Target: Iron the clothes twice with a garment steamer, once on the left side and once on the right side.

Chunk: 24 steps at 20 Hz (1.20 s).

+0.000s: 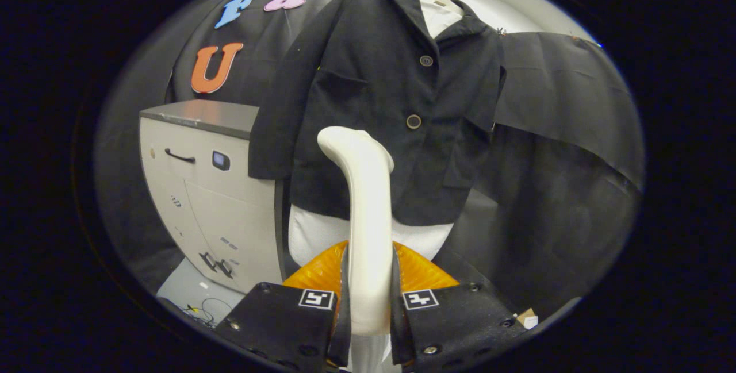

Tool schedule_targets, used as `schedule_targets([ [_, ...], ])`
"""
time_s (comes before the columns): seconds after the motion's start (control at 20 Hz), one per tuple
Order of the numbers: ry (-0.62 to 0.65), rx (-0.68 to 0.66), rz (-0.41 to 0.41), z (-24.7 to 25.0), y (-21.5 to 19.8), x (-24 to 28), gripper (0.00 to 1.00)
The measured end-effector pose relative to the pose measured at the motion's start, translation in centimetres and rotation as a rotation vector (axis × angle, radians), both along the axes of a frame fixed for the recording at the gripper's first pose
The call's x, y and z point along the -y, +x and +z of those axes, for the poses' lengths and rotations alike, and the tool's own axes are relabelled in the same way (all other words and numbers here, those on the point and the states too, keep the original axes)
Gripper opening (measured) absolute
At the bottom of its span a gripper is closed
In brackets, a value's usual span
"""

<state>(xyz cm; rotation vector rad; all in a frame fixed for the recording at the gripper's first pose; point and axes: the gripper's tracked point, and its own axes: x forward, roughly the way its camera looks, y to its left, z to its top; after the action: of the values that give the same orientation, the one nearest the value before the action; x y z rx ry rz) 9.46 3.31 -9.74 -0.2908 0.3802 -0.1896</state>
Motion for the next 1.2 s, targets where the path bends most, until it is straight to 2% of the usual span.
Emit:
schedule_targets([
  [0.3, -0.035, -0.09, 0.005, -4.9, -1.2, 1.0, 0.3],
  [0.65, -0.04, -0.105, -0.018, -5.1, -2.9, 1.8, 0.3],
  [0.75, -0.017, -0.086, -0.029, -3.4, -4.3, 1.9, 0.3],
  [0.95, 0.013, 0.003, 0.0, 2.6, -7.0, 2.4, 0.3],
  [1.2, 0.052, 0.158, 0.019, 11.9, -6.2, 5.1, 0.3],
])
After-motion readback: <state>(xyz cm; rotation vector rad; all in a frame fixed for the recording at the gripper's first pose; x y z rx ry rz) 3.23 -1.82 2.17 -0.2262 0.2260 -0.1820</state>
